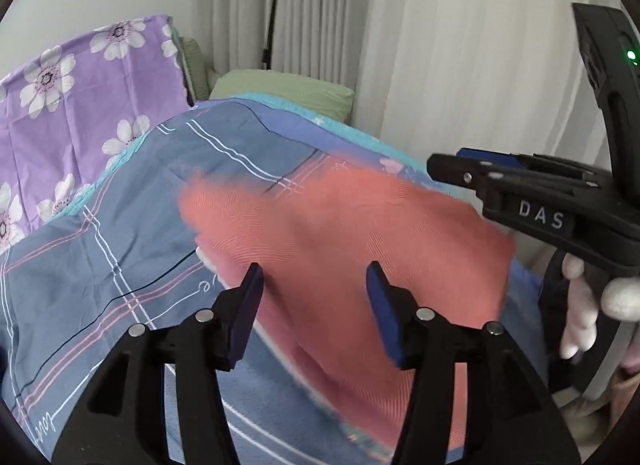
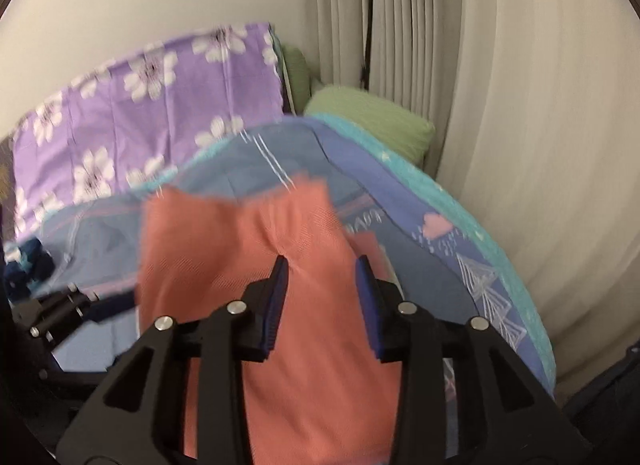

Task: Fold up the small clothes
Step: 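Carry the folded shirt with both tools onto the stack of folded clothes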

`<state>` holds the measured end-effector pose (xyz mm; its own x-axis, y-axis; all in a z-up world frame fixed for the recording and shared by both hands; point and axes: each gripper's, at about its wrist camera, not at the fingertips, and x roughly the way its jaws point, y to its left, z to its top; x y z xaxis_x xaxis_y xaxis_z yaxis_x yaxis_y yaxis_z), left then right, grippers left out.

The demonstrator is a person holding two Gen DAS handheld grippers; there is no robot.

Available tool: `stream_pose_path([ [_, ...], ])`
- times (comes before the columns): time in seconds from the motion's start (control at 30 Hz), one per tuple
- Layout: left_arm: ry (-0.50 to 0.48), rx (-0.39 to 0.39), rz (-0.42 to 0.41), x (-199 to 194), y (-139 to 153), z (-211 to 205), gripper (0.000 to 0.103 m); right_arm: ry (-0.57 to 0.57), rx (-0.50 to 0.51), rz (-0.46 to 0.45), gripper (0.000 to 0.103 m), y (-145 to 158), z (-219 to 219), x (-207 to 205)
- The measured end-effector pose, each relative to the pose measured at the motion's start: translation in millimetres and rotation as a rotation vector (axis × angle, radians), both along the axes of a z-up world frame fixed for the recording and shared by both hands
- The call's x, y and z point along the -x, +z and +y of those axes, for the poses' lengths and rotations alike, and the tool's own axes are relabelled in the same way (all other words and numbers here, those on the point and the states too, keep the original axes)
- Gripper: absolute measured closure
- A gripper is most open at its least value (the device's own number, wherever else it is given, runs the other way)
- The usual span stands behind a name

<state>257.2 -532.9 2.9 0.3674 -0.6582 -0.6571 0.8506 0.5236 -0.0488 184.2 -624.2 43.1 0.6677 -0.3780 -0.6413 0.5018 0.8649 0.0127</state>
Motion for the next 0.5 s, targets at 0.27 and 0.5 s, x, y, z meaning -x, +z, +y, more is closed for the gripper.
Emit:
stream_pose_path([
  [0.27,-0.045,-0.064,0.003,17,-35,10,0.036,-0.055,-0.047,0.132,0.067,-69,5,15],
  [0.5,-0.043,-0.076,0.016,39,-54,23,0.035,-0.036,-0.111,0.126,0.067,-84,15,44],
])
